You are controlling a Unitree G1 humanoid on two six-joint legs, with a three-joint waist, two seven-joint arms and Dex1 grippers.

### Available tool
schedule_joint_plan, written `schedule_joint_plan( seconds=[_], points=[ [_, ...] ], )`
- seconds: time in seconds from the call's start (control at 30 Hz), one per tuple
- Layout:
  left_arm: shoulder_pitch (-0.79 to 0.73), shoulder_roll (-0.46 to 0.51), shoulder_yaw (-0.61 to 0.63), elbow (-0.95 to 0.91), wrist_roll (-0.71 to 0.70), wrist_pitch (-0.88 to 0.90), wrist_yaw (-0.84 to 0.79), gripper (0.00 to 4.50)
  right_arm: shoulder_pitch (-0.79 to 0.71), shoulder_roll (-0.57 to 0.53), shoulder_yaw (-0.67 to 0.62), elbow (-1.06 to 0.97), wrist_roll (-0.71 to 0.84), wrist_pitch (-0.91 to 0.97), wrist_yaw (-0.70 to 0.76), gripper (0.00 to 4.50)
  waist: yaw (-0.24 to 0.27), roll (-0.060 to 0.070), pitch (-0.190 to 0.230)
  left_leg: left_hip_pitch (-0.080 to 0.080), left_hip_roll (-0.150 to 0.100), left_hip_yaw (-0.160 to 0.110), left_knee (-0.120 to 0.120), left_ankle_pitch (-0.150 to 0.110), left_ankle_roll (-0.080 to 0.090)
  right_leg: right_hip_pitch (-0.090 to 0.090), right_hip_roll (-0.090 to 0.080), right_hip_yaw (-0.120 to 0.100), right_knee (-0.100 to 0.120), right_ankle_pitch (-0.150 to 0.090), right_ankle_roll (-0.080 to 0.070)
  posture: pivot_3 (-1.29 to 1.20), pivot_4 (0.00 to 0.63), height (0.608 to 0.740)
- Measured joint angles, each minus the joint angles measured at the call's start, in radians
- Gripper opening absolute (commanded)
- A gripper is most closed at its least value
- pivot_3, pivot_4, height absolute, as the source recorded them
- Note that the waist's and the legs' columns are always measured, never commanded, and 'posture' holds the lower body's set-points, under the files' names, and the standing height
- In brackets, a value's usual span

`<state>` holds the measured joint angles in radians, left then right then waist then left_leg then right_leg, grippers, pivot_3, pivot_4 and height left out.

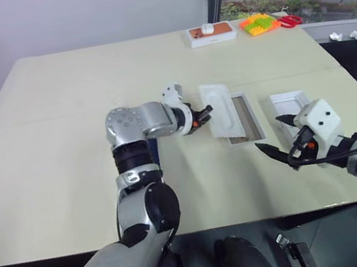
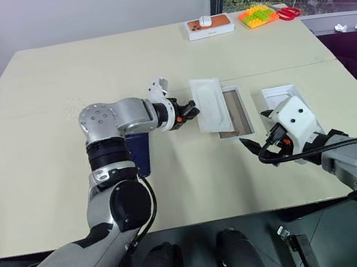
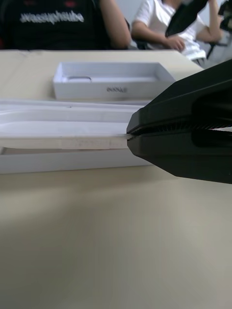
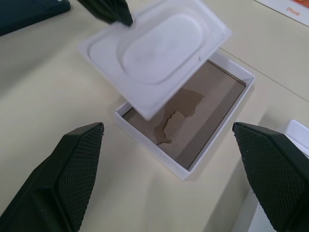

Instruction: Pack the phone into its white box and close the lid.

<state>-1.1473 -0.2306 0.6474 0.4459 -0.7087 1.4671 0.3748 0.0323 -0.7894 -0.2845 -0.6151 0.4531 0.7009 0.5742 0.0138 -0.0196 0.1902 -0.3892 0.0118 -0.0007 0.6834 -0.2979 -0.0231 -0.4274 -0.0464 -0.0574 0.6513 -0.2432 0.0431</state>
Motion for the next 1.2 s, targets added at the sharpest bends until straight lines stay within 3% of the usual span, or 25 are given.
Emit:
schedule_joint_plan(
  seconds=[0.6,0.7,0.83,1.1,1.2],
  points=[
    [-0.001,0.000,-0.084,0.097,-0.082,-0.071,-0.013,0.05,-0.003,0.006,0.024,-0.008,-0.007,0.000,-0.008,4.50,0.000,0.000,0.000,0.000,0.000,0.000,0.000,0.000,-0.001,0.000,0.000,0.000,0.000,0.000,0.000,0.00,0.150,0.740],
    [-0.001,0.000,-0.086,0.107,-0.095,-0.081,-0.017,1.01,-0.003,0.007,0.027,-0.008,-0.007,0.000,-0.008,4.50,0.000,0.000,0.000,0.000,0.000,0.000,0.000,0.000,-0.001,0.000,0.000,0.000,0.000,0.000,0.000,0.00,0.150,0.740],
    [-0.001,0.000,-0.087,0.112,-0.113,-0.080,-0.019,2.92,-0.003,0.007,0.027,-0.008,-0.007,0.000,-0.008,4.50,0.000,0.000,0.000,0.000,0.000,0.000,0.000,0.000,-0.001,0.000,0.000,0.000,0.000,0.000,0.000,0.00,0.150,0.740],
    [0.003,0.003,-0.083,0.057,-0.167,-0.008,-0.033,2.92,-0.009,0.007,0.027,-0.009,-0.007,0.001,-0.010,4.50,-0.001,0.000,0.000,0.000,0.000,0.000,0.000,0.000,-0.001,0.000,0.000,0.000,0.000,0.000,0.000,0.00,0.150,0.740],
    [0.070,0.048,-0.148,-0.082,-0.185,-0.022,-0.147,2.92,-0.034,0.009,0.037,-0.007,-0.008,0.002,-0.017,4.50,-0.005,0.001,-0.001,0.002,0.000,0.001,0.000,0.001,-0.002,0.000,0.000,0.001,0.001,0.000,0.000,0.00,0.150,0.740]
  ],
)
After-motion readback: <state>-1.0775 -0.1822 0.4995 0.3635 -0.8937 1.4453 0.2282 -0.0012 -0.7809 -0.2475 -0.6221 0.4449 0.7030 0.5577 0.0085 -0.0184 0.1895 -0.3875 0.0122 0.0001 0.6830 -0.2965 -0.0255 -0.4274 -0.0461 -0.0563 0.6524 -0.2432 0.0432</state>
